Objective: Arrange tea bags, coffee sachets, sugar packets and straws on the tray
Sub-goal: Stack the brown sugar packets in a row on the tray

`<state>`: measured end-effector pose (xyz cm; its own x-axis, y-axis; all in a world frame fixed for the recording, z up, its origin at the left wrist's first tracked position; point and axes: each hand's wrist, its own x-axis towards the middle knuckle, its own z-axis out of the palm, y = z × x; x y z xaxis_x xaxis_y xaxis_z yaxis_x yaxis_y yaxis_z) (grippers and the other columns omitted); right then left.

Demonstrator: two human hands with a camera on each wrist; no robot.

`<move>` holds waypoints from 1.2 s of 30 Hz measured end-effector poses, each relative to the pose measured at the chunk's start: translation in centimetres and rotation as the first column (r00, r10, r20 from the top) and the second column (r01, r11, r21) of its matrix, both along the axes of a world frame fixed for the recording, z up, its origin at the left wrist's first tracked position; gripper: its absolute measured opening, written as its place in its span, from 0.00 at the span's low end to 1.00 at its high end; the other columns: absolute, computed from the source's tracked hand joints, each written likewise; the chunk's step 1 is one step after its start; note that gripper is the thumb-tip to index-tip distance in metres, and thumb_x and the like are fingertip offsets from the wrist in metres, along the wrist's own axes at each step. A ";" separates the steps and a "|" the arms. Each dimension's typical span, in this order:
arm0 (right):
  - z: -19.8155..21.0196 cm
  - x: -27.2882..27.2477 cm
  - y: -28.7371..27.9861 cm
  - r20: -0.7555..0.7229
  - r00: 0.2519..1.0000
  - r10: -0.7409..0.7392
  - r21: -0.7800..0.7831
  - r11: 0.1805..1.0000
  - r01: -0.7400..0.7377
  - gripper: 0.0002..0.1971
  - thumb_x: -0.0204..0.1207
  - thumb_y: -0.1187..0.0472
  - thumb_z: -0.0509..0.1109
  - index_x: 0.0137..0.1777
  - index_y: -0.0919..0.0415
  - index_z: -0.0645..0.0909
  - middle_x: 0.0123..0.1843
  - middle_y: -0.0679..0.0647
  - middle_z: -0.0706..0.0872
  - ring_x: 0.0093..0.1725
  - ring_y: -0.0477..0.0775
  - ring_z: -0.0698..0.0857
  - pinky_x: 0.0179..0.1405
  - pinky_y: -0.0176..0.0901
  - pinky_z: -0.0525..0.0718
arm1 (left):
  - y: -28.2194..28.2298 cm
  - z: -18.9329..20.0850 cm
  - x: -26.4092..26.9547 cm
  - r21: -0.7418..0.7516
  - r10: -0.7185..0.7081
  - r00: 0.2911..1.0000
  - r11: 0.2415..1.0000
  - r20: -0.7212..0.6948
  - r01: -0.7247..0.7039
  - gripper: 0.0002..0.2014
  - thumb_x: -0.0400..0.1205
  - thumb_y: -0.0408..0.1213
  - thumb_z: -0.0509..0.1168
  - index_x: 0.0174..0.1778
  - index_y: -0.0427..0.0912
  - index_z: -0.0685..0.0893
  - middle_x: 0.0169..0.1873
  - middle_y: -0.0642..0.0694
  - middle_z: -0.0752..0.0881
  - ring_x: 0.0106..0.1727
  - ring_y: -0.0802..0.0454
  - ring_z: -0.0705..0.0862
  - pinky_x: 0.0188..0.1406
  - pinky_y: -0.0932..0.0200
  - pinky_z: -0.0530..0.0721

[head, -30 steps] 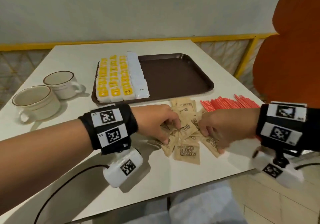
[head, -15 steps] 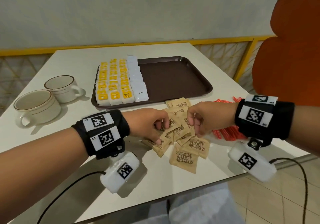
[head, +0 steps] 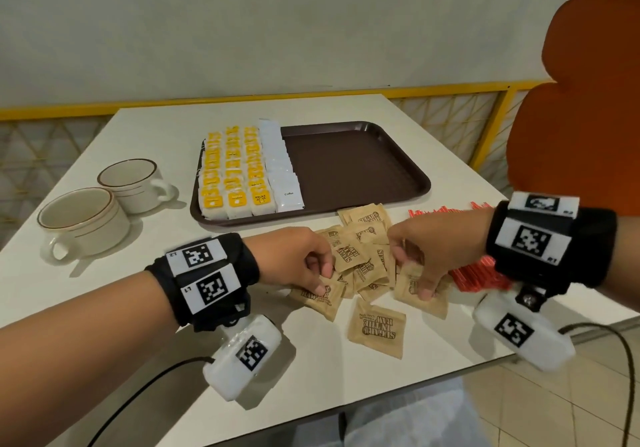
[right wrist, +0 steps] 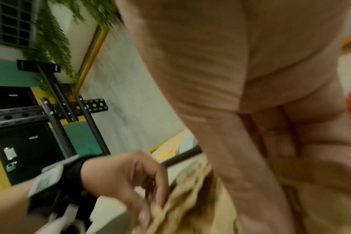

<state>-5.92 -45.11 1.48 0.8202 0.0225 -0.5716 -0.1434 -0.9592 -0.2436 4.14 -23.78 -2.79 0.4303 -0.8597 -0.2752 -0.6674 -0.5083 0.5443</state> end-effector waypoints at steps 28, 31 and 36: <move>-0.7 3.9 1.9 0.300 0.951 -0.075 0.092 0.994 0.050 0.22 0.70 0.58 0.79 0.61 0.53 0.76 0.52 0.42 0.80 0.47 0.43 0.81 0.42 0.35 0.82 | 1.6 1.1 1.7 -0.276 0.356 0.627 0.673 -0.693 -0.687 0.08 0.78 0.21 0.67 0.48 0.37 0.78 0.40 0.37 0.88 0.35 0.41 0.84 0.28 0.60 0.88; -0.1 3.6 1.0 0.294 0.943 -0.153 0.181 0.978 0.103 0.14 0.74 0.58 0.76 0.58 0.54 0.80 0.53 0.49 0.87 0.48 0.48 0.87 0.48 0.44 0.88 | 1.8 0.4 2.0 -0.307 0.330 0.558 0.576 -0.761 -0.758 0.10 0.78 0.18 0.65 0.50 0.36 0.78 0.41 0.35 0.88 0.36 0.42 0.85 0.30 0.60 0.88; 1.5 4.6 0.5 0.142 0.853 -0.502 0.753 0.614 0.237 0.07 0.78 0.68 0.69 0.55 0.61 0.81 0.47 0.57 0.91 0.42 0.50 0.91 0.35 0.40 0.88 | 1.5 -0.2 2.1 -0.363 0.288 0.523 0.460 -0.802 -0.811 0.14 0.77 0.16 0.65 0.52 0.37 0.81 0.46 0.37 0.89 0.38 0.46 0.86 0.30 0.62 0.86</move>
<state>-1.37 -44.58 2.96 0.9708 -0.0505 -0.2344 -0.2362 -0.3692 -0.8989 6.27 -22.25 -2.99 0.8491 -0.5022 -0.1637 0.2070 0.0312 0.9778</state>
